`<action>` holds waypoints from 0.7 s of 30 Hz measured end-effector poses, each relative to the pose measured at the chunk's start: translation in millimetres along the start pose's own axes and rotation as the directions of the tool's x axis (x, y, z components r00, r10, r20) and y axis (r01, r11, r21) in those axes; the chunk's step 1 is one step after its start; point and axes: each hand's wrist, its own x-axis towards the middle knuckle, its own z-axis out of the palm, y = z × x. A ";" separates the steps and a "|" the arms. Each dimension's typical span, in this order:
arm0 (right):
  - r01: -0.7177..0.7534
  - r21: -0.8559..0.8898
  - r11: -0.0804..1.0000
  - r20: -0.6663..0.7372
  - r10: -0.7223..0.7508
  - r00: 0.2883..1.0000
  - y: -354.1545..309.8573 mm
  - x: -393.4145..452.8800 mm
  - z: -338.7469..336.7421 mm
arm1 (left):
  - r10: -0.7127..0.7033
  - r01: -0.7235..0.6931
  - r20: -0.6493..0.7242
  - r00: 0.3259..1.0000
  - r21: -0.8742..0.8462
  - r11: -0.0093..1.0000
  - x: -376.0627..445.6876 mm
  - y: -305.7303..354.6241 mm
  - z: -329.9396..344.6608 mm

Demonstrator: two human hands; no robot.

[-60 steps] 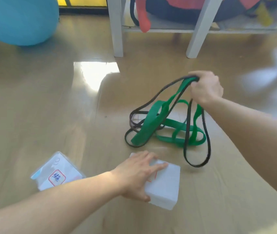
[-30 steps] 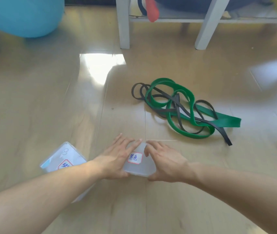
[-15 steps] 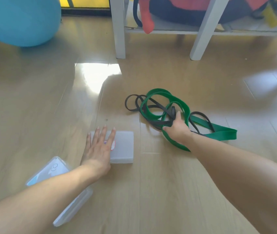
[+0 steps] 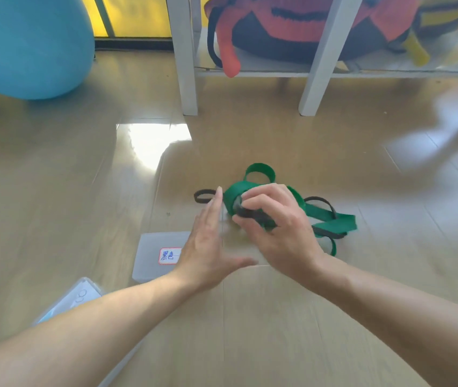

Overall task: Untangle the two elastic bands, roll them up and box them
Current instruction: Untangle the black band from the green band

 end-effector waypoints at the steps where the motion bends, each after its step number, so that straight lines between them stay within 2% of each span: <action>1: 0.079 0.045 0.996 0.006 -0.080 0.997 -20.7 2.9 -5.2 | 0.013 -0.013 0.000 1.000 -0.074 0.997 0.3 11.8 -1.2; 3: 0.165 0.143 0.976 0.028 -0.171 0.985 -48.4 6.5 -14.6 | -0.002 0.008 0.029 1.000 -0.208 0.978 -0.7 30.4 -2.1; 5: 0.156 0.160 0.975 0.058 -0.167 0.984 -49.1 4.4 -20.5 | -0.107 0.109 0.027 0.994 -0.385 0.916 0.8 46.0 -4.3; 6: 0.076 0.154 0.985 0.065 -0.087 0.994 -40.9 1.8 -22.3 | -0.160 0.132 -0.021 0.987 -0.464 0.876 4.6 50.9 -6.1; 7: -0.079 0.138 0.987 0.055 0.072 0.996 -28.1 -0.8 -23.8 | -0.218 0.155 -0.054 0.975 -0.541 0.826 6.9 55.3 -9.8; 8: -0.282 0.126 0.951 0.037 0.280 0.959 -12.8 -2.6 -24.9 | -0.271 0.183 -0.040 0.962 -0.640 0.746 8.4 58.3 -14.6; 9: -0.469 0.097 0.878 0.024 0.469 0.883 6.8 -4.3 -25.7 | -0.302 0.218 0.004 0.953 -0.701 0.679 8.5 61.2 -20.2; 10: -0.598 0.043 0.800 0.042 0.597 0.801 24.1 -4.0 -28.1 | -0.310 0.248 0.054 0.949 -0.734 0.632 7.9 62.3 -26.0; 11: -0.660 -0.046 0.750 0.107 0.661 0.743 40.8 -3.6 -30.0 | -0.299 0.278 0.114 0.947 -0.756 0.592 5.8 61.9 -31.3; 13: -0.658 -0.216 0.721 0.343 0.687 0.641 60.1 -3.8 -29.0 | -0.289 0.365 0.241 0.926 -0.766 0.530 1.0 59.2 -39.0; 14: -0.633 -0.285 0.719 0.461 0.682 0.567 62.5 -4.2 -24.4 | -0.288 0.408 0.295 0.911 -0.751 0.519 -1.9 58.6 -41.9; 16: -0.583 -0.411 0.701 0.581 0.694 0.425 61.3 -8.7 -7.5 | -0.294 0.465 0.360 0.885 -0.700 0.542 -5.1 53.4 -45.5; 19: -0.603 -0.559 0.569 0.570 0.792 0.219 56.1 -17.7 15.5 | -0.348 0.505 0.366 0.863 -0.608 0.613 -9.5 42.6 -46.1; 20: -0.647 -0.541 0.537 0.568 0.801 0.189 51.6 -13.7 15.3 | -0.393 0.523 0.345 0.852 -0.553 0.649 -10.4 34.4 -44.5; 21: -0.715 -0.465 0.522 0.557 0.800 0.222 49.3 -5.7 12.1 | -0.441 0.545 0.321 0.838 -0.471 0.694 -11.9 25.9 -42.2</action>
